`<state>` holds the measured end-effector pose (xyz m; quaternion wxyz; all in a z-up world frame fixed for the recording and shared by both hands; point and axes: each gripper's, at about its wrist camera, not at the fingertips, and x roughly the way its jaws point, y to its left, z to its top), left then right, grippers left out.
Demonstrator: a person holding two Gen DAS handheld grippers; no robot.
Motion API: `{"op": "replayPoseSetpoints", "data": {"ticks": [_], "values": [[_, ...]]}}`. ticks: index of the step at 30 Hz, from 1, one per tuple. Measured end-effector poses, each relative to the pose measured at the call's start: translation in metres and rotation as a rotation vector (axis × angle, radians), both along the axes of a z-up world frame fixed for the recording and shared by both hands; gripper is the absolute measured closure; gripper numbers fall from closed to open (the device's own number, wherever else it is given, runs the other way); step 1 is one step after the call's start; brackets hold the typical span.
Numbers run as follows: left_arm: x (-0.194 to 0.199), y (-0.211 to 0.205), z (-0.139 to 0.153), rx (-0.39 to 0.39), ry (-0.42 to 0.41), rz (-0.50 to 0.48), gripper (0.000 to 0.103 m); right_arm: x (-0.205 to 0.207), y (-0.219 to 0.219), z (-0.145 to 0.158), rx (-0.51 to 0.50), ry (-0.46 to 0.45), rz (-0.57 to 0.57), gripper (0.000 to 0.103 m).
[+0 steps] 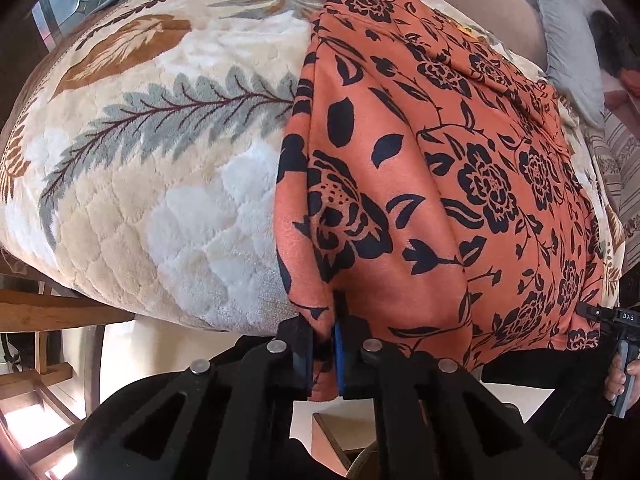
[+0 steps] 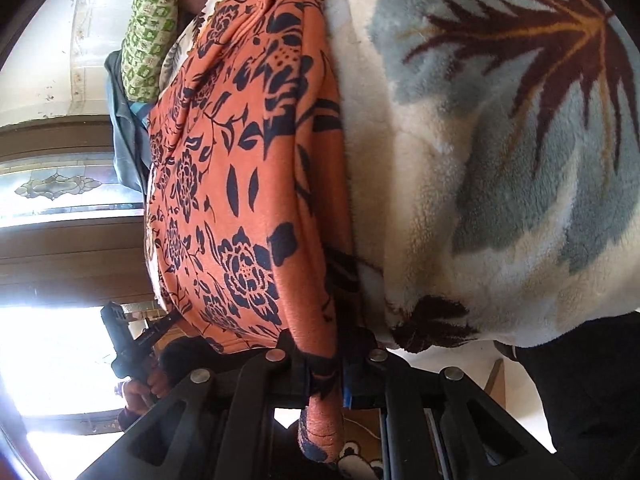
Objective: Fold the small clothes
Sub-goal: 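Fold the lifted hem toward the collar with both tools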
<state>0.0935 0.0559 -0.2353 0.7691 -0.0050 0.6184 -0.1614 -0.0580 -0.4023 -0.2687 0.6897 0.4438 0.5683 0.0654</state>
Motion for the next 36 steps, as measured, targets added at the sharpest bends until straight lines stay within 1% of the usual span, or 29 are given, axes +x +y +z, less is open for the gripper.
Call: {"op": "replayPoseSetpoints", "data": {"ticks": [1,2,5,9,13,15,16,19,22,25,26,27,28,29,30,31,32,33,34,35,36], "values": [[0.001,0.0,0.007,-0.031,0.003,-0.005,0.095,0.0,0.001,0.006,-0.006,-0.018,0.012,0.092],[0.003,0.002,0.014,-0.07,0.005,-0.007,0.095,0.0,0.001,0.013,0.021,-0.049,0.016,0.092],[0.012,0.008,0.035,-0.159,-0.002,-0.001,0.095,0.004,-0.001,0.04,0.13,-0.182,0.004,0.092],[0.034,0.021,0.062,-0.315,-0.014,0.039,0.095,0.021,-0.013,0.075,0.246,-0.349,-0.048,0.092],[0.068,0.028,0.088,-0.439,-0.038,0.071,0.095,0.047,-0.03,0.094,0.323,-0.461,-0.125,0.092],[0.093,0.026,0.1,-0.474,-0.049,0.091,0.095,0.064,-0.042,0.102,0.317,-0.495,-0.163,0.092],[0.108,0.024,0.103,-0.487,-0.055,0.099,0.095,0.074,-0.051,0.106,0.311,-0.514,-0.184,0.092],[0.161,0.017,0.109,-0.487,-0.072,0.126,0.095,0.112,-0.083,0.112,0.283,-0.548,-0.252,0.092],[0.224,0.005,0.101,-0.496,-0.05,0.161,0.095,0.161,-0.115,0.113,0.261,-0.559,-0.328,0.092],[0.289,-0.017,0.081,-0.469,-0.035,0.201,0.095,0.211,-0.148,0.098,0.239,-0.541,-0.412,0.092],[0.309,-0.025,0.073,-0.463,-0.034,0.221,0.095,0.227,-0.159,0.089,0.238,-0.518,-0.451,0.088],[0.327,-0.031,0.065,-0.459,-0.038,0.242,0.095,0.241,-0.168,0.078,0.243,-0.492,-0.504,0.088],[0.342,-0.038,0.057,-0.454,-0.038,0.255,0.094,0.254,-0.177,0.065,0.27,-0.478,-0.554,0.088],[0.357,-0.046,0.046,-0.445,-0.026,0.267,0.094,0.264,-0.185,0.053,0.295,-0.474,-0.595,0.085],[0.366,-0.05,0.037,-0.44,-0.009,0.282,0.094,0.271,-0.193,0.043,0.294,-0.456,-0.635,0.078],[0.371,-0.053,0.027,-0.446,0.007,0.296,0.094,0.276,-0.198,0.033,0.28,-0.428,-0.665,0.052],[0.374,-0.054,0.021,-0.468,0.012,0.307,0.092,0.277,-0.202,0.023,0.27,-0.41,-0.693,0.027],[0.373,-0.052,0.02,-0.502,0.003,0.315,0.09,0.273,-0.205,0.018,0.262,-0.411,-0.717,0.026],[0.369,-0.048,0.022,-0.547,-0.018,0.325,0.086,0.275,-0.204,0.015,0.258,-0.406,-0.71,0.026],[0.365,-0.041,0.027,-0.59,-0.05,0.339,0.082,0.28,-0.202,0.018,0.25,-0.396,-0.681,0.026],[0.359,-0.031,0.035,-0.622,-0.098,0.369,0.08,0.281,-0.2,0.026,0.226,-0.413,-0.652,0.026]]}}
